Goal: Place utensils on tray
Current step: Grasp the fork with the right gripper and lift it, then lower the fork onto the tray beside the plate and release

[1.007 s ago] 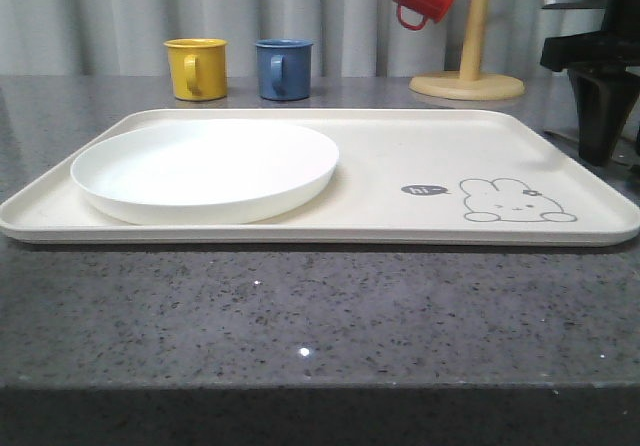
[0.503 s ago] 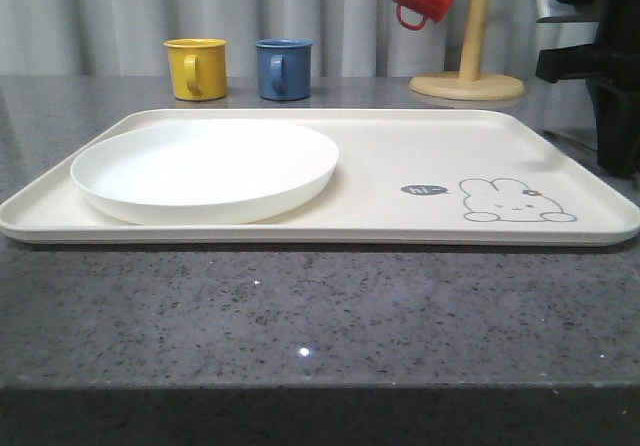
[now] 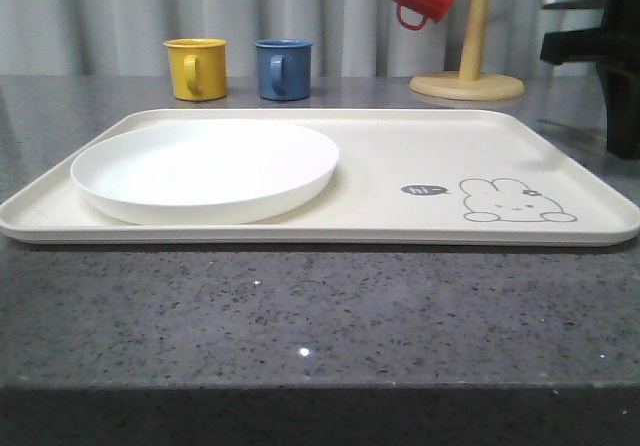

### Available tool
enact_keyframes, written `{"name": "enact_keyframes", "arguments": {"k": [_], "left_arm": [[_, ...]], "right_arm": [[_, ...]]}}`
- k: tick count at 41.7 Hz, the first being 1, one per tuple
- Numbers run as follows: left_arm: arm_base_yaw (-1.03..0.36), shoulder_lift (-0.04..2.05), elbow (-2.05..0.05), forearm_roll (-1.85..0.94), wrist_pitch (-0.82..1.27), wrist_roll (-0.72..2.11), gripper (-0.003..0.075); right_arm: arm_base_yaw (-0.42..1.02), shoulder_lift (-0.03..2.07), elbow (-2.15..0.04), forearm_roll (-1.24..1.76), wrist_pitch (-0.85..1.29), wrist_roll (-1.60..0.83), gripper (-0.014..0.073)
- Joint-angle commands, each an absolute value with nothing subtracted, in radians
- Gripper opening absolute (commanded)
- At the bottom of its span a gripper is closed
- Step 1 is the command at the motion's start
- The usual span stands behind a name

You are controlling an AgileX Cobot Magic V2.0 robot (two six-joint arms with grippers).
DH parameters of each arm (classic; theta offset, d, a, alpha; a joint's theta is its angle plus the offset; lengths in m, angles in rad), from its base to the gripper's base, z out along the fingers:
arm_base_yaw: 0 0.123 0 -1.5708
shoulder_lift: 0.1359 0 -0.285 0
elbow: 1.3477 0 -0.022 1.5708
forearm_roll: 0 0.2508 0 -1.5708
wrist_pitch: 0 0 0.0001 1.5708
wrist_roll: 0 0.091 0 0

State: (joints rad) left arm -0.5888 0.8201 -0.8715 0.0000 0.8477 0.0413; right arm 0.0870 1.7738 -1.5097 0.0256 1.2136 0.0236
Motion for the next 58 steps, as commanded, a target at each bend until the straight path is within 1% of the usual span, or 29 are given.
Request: {"name": "enact_keyframes", "arguments": {"k": [1, 5, 11, 14, 19, 28, 40, 42, 46, 53, 55, 58], "left_arm": [[-0.595, 0.813, -0.896, 0.0, 0.79, 0.032, 0.0401], [-0.595, 0.813, -0.896, 0.0, 0.788, 0.032, 0.0401], [-0.595, 0.813, -0.896, 0.0, 0.784, 0.032, 0.0401], [-0.595, 0.813, -0.896, 0.0, 0.78, 0.032, 0.0401], [-0.595, 0.813, -0.896, 0.0, 0.775, 0.032, 0.0401], [-0.595, 0.813, -0.896, 0.0, 0.772, 0.032, 0.0401], [-0.595, 0.813, -0.896, 0.0, 0.772, 0.032, 0.0401], [-0.595, 0.813, -0.896, 0.0, 0.772, 0.032, 0.0401], [-0.595, 0.813, -0.896, 0.0, 0.772, 0.032, 0.0401], [-0.595, 0.813, -0.896, 0.0, 0.772, 0.032, 0.0401], [-0.595, 0.813, -0.896, 0.0, 0.771, 0.032, 0.0401], [-0.595, 0.813, -0.896, 0.0, 0.768, 0.032, 0.0401]], "right_arm": [[0.123, 1.691, -1.598, 0.025, 1.279, 0.023, -0.0016], [0.202, 1.693, -1.655, 0.025, 1.33, 0.023, -0.0016], [0.353, 1.709, -1.694, 0.022, 1.333, 0.049, -0.0015], [0.424, 1.734, -1.703, -0.01, 1.333, 0.102, -0.0015], [0.503, 1.794, -1.704, -0.113, 1.332, 0.255, -0.0015], [0.517, 1.874, -1.704, -0.129, 1.285, 0.572, -0.0015], [0.517, 1.899, -1.704, -0.045, 1.245, 0.595, -0.0011], [0.517, 1.899, -1.704, -0.045, 1.245, 0.595, 0.0001], [0.517, 1.899, -1.704, -0.045, 1.247, 0.594, 0.0066], [0.517, 1.88, -1.704, -0.051, 1.244, 0.583, 0.024], [0.517, 1.868, -1.705, -0.051, 1.237, 0.564, 0.0262], [0.517, 1.838, -1.706, -0.053, 1.234, 0.522, 0.0265]]}}
